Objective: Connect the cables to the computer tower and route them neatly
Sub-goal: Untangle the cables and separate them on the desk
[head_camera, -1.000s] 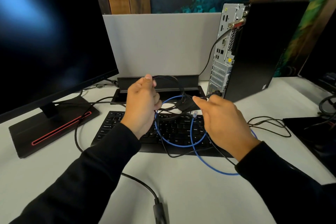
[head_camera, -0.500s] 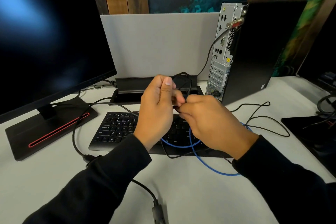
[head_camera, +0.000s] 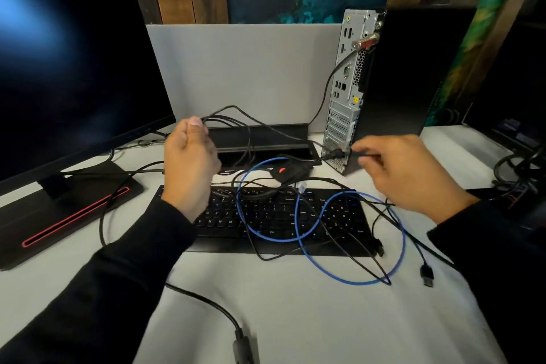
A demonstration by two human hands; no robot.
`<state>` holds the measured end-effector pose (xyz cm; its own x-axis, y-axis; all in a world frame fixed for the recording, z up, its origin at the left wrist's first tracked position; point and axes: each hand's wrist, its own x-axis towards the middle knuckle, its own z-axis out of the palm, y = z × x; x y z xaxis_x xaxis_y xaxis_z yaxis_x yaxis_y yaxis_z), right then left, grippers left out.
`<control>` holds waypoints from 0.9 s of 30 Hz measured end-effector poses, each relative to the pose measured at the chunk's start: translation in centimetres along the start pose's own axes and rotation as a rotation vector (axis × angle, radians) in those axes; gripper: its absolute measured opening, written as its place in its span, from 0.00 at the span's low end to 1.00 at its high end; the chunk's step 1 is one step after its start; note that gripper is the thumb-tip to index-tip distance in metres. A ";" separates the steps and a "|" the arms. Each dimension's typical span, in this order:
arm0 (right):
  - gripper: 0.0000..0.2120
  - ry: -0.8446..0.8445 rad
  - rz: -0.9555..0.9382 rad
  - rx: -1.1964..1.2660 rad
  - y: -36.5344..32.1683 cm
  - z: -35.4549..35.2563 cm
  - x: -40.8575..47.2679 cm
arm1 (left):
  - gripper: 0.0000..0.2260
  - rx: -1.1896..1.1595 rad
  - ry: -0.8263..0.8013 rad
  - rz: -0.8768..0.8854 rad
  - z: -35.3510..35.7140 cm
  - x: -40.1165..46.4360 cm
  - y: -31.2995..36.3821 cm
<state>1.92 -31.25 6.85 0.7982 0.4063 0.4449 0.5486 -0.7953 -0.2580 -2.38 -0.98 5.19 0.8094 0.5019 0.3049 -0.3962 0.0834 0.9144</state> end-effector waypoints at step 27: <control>0.05 -0.567 0.598 -0.147 0.4 2.3 -5.8 | 0.15 0.011 -0.038 -0.105 -0.1 -1.2 -2.3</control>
<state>-1.91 -32.83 2.21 0.9701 0.0305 -0.2406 -0.0140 -0.9833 -0.1814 -2.48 -1.67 2.66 0.8621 0.4579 0.2172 -0.3039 0.1241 0.9446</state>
